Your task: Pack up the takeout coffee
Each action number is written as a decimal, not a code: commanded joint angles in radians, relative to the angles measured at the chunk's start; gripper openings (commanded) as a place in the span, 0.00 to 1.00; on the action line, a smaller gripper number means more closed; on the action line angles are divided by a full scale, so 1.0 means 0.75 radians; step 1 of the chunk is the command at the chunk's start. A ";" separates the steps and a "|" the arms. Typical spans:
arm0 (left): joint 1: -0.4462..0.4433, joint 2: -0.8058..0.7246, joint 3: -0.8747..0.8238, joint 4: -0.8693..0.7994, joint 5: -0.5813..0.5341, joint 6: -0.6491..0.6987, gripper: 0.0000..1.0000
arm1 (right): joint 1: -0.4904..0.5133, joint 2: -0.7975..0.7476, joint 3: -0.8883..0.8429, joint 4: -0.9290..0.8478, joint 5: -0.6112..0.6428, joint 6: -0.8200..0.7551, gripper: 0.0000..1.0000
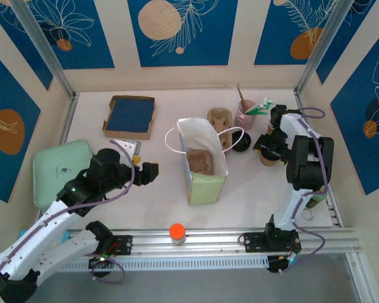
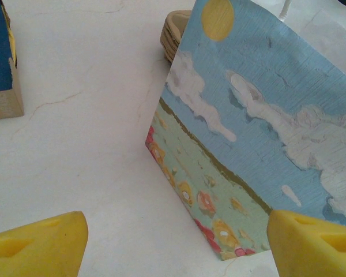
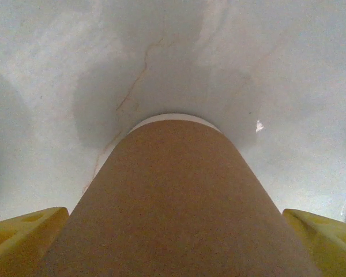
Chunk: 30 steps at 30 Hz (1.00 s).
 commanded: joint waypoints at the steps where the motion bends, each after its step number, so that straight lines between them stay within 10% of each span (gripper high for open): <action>1: 0.004 -0.016 -0.005 -0.013 -0.015 0.016 0.81 | 0.014 0.069 -0.002 0.035 -0.010 -0.007 0.94; 30: 0.003 -0.003 0.013 -0.013 0.006 0.025 0.82 | -0.013 0.057 0.093 0.052 -0.074 -0.096 0.95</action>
